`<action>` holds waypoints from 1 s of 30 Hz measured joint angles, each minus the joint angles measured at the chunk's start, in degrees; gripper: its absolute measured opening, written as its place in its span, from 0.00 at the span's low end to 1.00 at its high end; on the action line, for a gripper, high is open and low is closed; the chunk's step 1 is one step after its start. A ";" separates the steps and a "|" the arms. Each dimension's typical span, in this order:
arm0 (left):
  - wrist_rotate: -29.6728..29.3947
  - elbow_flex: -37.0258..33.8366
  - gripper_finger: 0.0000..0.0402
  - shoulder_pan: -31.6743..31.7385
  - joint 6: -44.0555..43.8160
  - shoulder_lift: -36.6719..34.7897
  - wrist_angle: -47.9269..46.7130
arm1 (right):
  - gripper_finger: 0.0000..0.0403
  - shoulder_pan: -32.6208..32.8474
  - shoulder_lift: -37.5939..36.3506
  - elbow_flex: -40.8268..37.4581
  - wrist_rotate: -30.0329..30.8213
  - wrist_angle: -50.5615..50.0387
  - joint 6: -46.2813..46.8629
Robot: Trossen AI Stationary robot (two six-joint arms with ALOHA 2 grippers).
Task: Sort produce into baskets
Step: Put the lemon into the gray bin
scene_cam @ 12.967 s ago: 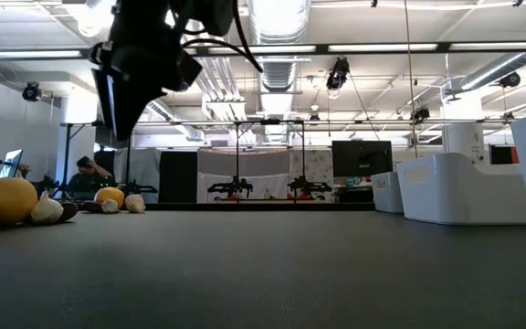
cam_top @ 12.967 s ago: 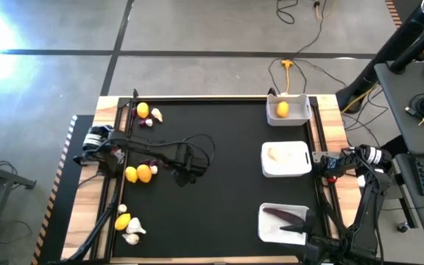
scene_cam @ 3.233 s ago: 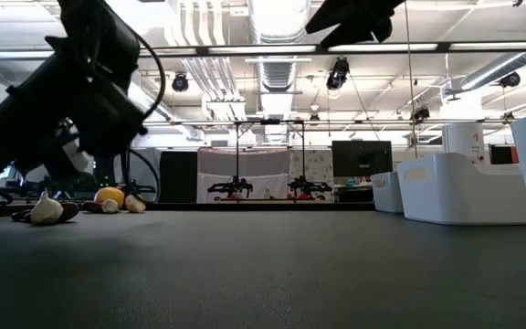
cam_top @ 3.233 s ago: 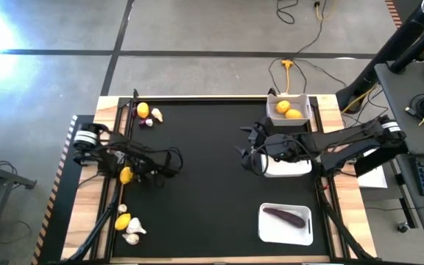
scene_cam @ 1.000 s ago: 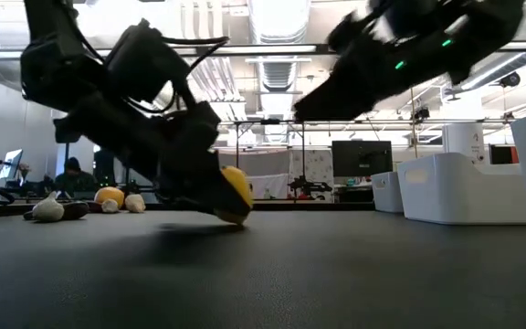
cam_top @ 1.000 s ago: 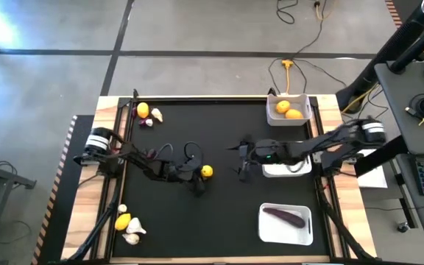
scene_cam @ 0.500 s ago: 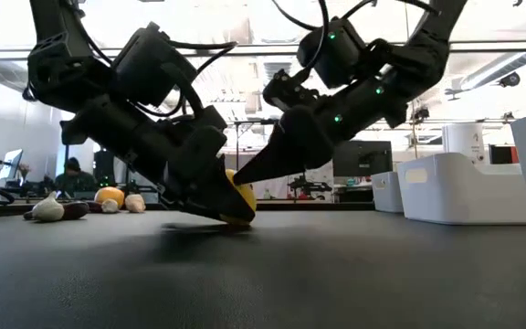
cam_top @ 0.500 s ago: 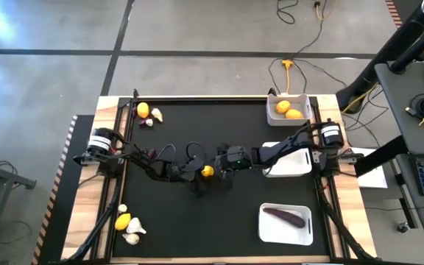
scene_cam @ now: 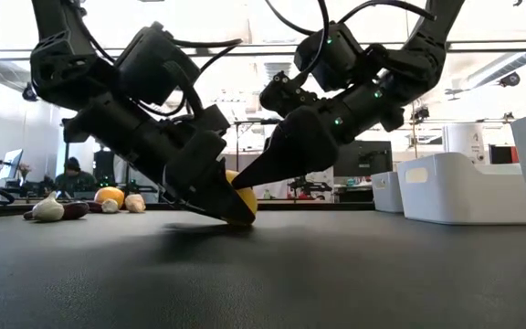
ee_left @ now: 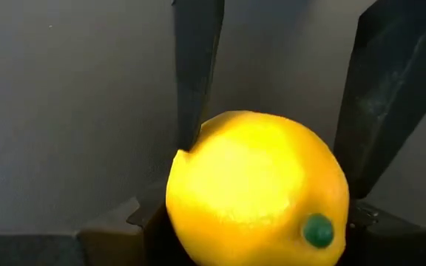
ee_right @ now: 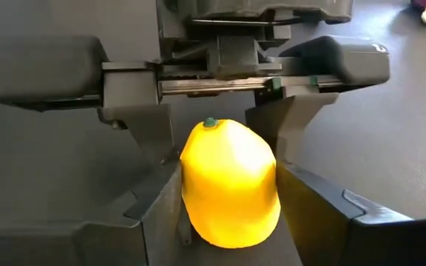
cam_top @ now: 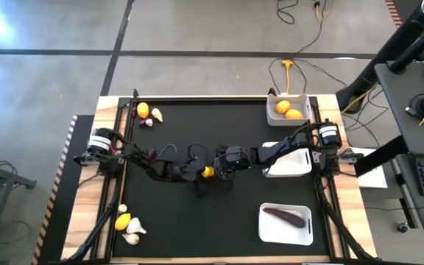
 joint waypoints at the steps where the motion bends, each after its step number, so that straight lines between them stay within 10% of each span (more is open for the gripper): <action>1: 0.00 0.29 0.51 0.00 0.36 0.00 -0.31 | 0.51 0.00 0.38 0.02 -0.08 0.61 -0.02; 20: -0.15 0.79 0.47 -0.22 2.75 -0.13 -0.20 | 0.54 0.04 3.18 1.20 -0.66 0.90 -0.85; 30: 1.17 0.97 0.66 -0.26 0.67 -0.47 -2.78 | 0.55 0.09 3.40 1.40 -0.17 1.24 -0.85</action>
